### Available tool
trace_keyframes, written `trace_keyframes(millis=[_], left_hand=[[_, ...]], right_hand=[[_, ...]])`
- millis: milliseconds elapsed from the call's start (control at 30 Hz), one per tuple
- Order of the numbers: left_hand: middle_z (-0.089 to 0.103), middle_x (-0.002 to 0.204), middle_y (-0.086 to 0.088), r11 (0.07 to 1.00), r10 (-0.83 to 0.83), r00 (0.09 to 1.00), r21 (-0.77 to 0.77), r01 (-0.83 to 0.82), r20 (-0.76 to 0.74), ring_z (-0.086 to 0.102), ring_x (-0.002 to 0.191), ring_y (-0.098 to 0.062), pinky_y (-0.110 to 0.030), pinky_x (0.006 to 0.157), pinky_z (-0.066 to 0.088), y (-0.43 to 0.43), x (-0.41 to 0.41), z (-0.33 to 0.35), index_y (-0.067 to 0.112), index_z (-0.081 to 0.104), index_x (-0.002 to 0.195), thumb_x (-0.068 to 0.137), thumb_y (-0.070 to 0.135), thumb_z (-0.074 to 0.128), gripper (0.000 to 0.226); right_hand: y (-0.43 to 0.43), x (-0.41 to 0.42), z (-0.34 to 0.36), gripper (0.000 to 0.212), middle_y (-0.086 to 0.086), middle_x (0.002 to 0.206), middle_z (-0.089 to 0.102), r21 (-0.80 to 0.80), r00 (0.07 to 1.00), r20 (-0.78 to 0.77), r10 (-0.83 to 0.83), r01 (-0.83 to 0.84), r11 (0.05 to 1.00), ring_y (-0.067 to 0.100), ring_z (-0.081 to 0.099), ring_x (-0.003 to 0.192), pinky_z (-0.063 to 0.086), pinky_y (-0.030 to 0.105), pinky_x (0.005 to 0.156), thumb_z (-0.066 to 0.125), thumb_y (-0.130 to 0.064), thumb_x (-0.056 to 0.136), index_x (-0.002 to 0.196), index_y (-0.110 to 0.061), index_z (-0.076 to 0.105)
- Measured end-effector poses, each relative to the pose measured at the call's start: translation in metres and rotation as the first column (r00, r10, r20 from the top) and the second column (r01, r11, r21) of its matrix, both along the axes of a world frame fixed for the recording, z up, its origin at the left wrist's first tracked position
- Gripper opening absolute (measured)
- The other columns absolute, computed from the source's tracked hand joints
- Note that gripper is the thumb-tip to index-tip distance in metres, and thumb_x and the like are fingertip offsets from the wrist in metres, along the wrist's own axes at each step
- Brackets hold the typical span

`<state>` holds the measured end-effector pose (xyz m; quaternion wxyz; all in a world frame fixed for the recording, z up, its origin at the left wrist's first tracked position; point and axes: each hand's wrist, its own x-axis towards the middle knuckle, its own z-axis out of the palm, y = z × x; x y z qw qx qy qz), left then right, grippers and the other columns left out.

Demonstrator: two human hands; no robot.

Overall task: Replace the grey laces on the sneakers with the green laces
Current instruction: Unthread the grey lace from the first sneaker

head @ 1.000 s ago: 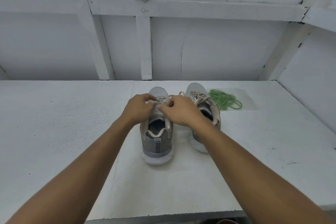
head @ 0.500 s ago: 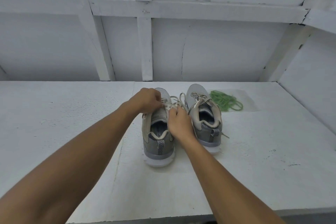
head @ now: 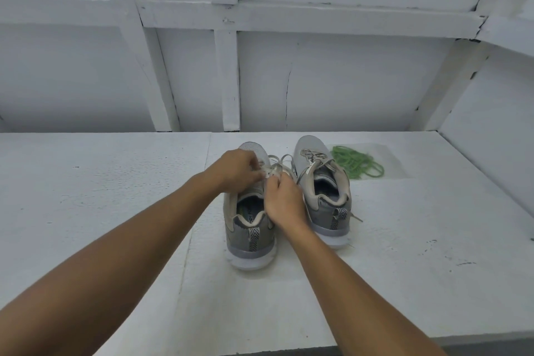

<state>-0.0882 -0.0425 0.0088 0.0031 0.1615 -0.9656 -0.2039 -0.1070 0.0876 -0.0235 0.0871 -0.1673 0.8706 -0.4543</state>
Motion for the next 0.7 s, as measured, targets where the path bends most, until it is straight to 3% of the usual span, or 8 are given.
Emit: trace_keyframes(millis=[67,167,300,400,467,533,633,700], left_hand=[[0.066,0.111,-0.006,0.999,0.002,1.0,-0.038,-0.003,-0.011,0.055,0.092,-0.018,-0.026,0.076,0.039,-0.001,-0.001,-0.003,0.014,0.069,0.101,0.095,0.033,0.059,0.023],[0.064,0.114,-0.005,0.998,0.048,0.997,-0.027,-0.05,-0.066,0.056,0.096,-0.021,-0.028,0.078,0.04,-0.013,0.001,0.01,0.006,0.069,0.104,0.097,0.026,0.055,0.025],[0.062,0.109,-0.021,0.931,0.333,0.923,-0.09,-0.355,-0.192,0.058,0.094,-0.034,-0.039,0.079,0.047,-0.064,0.011,0.033,-0.002,0.065,0.103,0.098,0.017,0.052,0.024],[0.063,0.113,-0.022,0.886,0.438,0.893,-0.121,-0.449,-0.108,0.057,0.094,-0.036,-0.038,0.078,0.047,-0.086,0.021,0.028,-0.001,0.061,0.103,0.097,0.023,0.051,0.026],[0.058,0.126,-0.02,0.919,0.387,0.916,-0.039,-0.393,-0.106,0.055,0.11,-0.036,-0.038,0.088,0.044,-0.073,0.022,0.022,0.001,0.054,0.118,0.098,0.028,0.052,0.034],[0.055,0.135,-0.011,0.972,0.236,0.957,0.028,-0.235,-0.169,0.053,0.117,-0.029,-0.034,0.094,0.041,-0.049,0.021,0.017,0.008,0.051,0.129,0.097,0.034,0.055,0.041],[0.062,0.126,-0.002,1.0,-0.015,0.996,0.0,0.015,-0.085,0.057,0.107,-0.019,-0.031,0.092,0.045,-0.015,0.014,0.008,0.018,0.059,0.121,0.094,0.038,0.058,0.034],[0.066,0.117,-0.002,0.999,-0.043,0.998,-0.025,0.042,-0.037,0.059,0.103,-0.019,-0.034,0.091,0.049,-0.004,0.007,0.0,0.02,0.063,0.114,0.093,0.035,0.06,0.026]], right_hand=[[0.0,0.0,-0.001,0.029,0.023,0.117,0.06,-0.006,1.0,-0.001,0.001,-0.001,1.0,0.036,0.054,0.107,0.036,0.035,0.078,0.033,-0.022,0.101,0.102,-0.003,0.055],[0.001,0.0,-0.002,0.027,0.022,0.112,0.061,-0.014,1.0,-0.002,0.003,-0.003,1.0,0.035,0.055,0.102,0.037,0.035,0.077,0.033,-0.022,0.1,0.096,-0.004,0.054],[0.0,-0.001,-0.002,0.024,0.02,0.106,0.062,-0.022,1.0,-0.007,0.001,-0.001,1.0,0.033,0.055,0.097,0.032,0.031,0.072,0.034,-0.021,0.1,0.088,-0.008,0.05],[0.0,0.0,-0.003,0.028,0.021,0.109,0.061,-0.011,1.0,-0.017,0.0,0.0,1.0,0.035,0.055,0.103,0.032,0.033,0.075,0.034,-0.022,0.101,0.094,-0.005,0.054],[0.0,0.0,-0.003,0.027,0.021,0.11,0.061,-0.017,1.0,-0.021,0.0,0.0,1.0,0.035,0.054,0.104,0.031,0.032,0.075,0.034,-0.022,0.101,0.095,-0.005,0.054],[0.0,0.0,-0.003,0.027,0.021,0.11,0.061,-0.018,1.0,-0.021,0.001,-0.002,1.0,0.034,0.054,0.103,0.033,0.033,0.076,0.034,-0.022,0.101,0.096,-0.005,0.054],[0.0,0.0,-0.003,0.029,0.021,0.11,0.061,-0.018,1.0,-0.025,0.0,-0.001,1.0,0.034,0.055,0.103,0.033,0.033,0.075,0.034,-0.022,0.101,0.099,-0.002,0.056],[0.0,0.0,-0.003,0.027,0.021,0.109,0.061,-0.023,1.0,-0.025,0.003,-0.004,1.0,0.034,0.054,0.103,0.03,0.031,0.073,0.034,-0.021,0.101,0.097,-0.003,0.055]])
